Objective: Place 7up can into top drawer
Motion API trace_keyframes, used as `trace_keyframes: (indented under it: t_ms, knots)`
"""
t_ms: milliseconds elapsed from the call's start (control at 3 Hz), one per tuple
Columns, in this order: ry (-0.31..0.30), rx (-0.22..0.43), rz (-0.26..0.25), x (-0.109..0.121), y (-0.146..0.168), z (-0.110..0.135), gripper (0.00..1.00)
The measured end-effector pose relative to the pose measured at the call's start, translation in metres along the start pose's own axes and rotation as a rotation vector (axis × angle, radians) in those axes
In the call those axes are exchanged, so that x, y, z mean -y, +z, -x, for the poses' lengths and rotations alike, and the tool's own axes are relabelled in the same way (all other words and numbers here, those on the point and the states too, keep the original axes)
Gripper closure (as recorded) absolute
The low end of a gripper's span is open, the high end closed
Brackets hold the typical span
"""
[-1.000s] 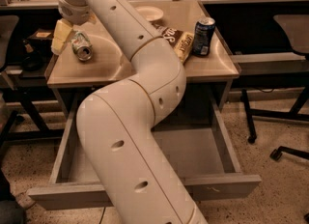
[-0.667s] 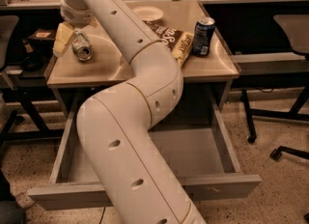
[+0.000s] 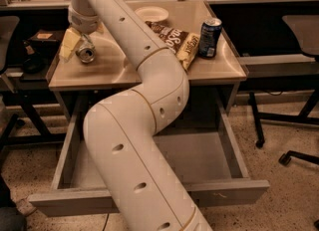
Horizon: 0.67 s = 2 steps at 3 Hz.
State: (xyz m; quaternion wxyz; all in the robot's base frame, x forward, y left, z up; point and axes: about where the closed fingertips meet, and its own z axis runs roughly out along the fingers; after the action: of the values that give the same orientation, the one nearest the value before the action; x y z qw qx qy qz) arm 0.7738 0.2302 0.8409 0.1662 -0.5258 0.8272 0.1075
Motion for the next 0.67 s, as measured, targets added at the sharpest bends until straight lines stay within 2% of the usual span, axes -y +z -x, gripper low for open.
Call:
trace_keyframes:
  t_ms: [333,667]
  knots:
    - [0.000,0.000,0.000,0.0000,0.0000,0.0000,0.19]
    - [0.000,0.000,0.000,0.0000,0.0000,0.0000,0.42]
